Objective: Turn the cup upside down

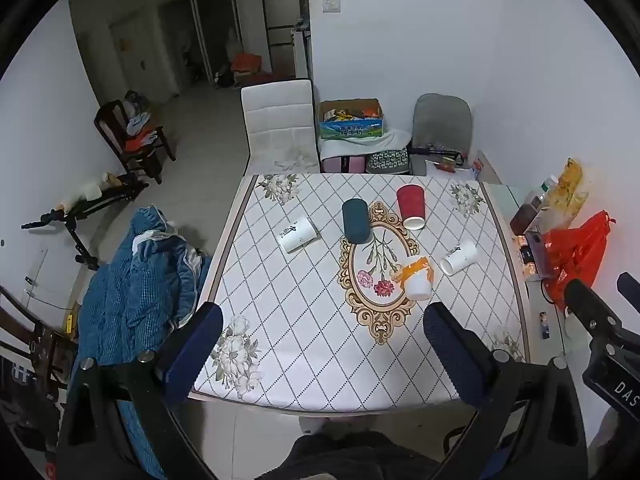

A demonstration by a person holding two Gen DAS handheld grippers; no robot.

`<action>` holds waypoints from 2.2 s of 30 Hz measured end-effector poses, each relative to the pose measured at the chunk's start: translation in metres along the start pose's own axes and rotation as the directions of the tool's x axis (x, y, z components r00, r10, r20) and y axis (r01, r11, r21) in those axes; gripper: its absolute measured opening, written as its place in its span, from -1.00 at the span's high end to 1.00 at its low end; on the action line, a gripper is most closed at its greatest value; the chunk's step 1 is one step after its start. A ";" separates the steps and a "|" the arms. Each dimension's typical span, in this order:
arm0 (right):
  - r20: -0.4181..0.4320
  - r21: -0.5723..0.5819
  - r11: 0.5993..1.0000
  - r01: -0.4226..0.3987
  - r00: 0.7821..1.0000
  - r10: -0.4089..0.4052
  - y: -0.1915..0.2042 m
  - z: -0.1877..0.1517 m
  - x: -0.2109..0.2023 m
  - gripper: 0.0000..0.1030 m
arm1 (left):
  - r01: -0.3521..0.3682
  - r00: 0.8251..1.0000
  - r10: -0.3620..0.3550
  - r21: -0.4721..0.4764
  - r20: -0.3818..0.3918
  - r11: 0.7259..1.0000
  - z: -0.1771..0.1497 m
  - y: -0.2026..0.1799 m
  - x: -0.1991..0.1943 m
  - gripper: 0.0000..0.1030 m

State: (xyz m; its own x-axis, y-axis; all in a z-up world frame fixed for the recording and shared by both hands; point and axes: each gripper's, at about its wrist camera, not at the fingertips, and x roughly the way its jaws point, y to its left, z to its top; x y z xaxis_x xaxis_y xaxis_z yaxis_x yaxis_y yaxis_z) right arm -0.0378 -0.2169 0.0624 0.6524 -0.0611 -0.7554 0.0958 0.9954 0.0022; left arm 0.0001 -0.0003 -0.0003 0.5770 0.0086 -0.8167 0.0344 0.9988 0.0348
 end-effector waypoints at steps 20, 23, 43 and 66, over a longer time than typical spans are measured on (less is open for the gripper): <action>0.005 -0.008 1.000 -0.015 1.000 0.015 0.006 -0.002 -0.017 -1.00 | 0.004 1.000 -0.004 -0.003 0.020 1.000 -0.004 0.001 -0.015 -1.00; 0.004 -0.006 1.000 -0.015 1.000 0.015 0.006 -0.003 -0.017 -1.00 | 0.006 1.000 -0.005 -0.003 0.020 1.000 -0.004 0.003 -0.017 -1.00; 0.005 -0.008 1.000 -0.015 1.000 0.015 0.009 -0.005 -0.018 -1.00 | 0.006 1.000 -0.006 -0.002 0.028 1.000 -0.001 0.006 -0.021 -1.00; 0.004 -0.006 1.000 -0.021 1.000 0.021 0.017 -0.004 -0.023 -1.00 | 0.011 0.999 -0.011 0.001 0.032 1.000 0.010 0.007 -0.026 -1.00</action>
State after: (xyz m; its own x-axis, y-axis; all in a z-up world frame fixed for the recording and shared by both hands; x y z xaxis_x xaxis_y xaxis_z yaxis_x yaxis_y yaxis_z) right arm -0.0540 -0.1988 0.0775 0.6576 -0.0408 -0.7523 0.0777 0.9969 0.0138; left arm -0.0069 0.0058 0.0268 0.6026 -0.0042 -0.7981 0.0415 0.9988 0.0260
